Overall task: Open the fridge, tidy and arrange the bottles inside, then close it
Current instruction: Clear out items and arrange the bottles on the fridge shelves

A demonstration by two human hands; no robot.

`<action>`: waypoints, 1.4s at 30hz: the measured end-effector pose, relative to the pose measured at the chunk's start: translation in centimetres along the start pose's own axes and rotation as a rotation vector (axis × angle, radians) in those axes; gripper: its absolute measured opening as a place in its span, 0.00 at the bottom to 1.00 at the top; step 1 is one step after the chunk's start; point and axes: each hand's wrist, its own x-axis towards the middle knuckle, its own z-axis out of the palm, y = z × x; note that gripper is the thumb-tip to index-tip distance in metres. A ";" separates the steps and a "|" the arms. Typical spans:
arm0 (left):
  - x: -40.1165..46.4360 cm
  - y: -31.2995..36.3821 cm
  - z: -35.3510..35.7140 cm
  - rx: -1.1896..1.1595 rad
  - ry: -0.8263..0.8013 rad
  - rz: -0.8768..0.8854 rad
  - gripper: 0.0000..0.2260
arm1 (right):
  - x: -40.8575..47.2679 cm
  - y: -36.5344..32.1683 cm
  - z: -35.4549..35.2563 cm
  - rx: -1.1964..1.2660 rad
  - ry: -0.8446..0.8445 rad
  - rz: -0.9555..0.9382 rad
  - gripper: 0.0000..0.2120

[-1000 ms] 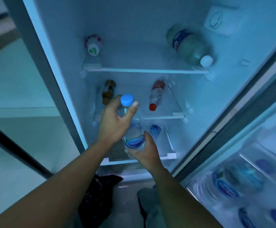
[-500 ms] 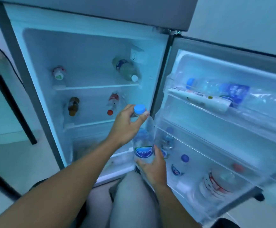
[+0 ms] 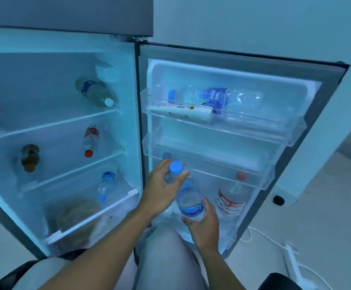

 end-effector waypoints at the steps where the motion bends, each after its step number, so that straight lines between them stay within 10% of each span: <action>1: -0.3 -0.1 0.5 -0.011 -0.013 -0.002 0.09 | 0.1 0.5 -0.4 -0.014 0.026 0.015 0.43; 42: 4.0 -7.2 6.4 0.367 -0.418 -0.182 0.21 | 2.8 1.1 0.3 -0.267 0.019 0.462 0.16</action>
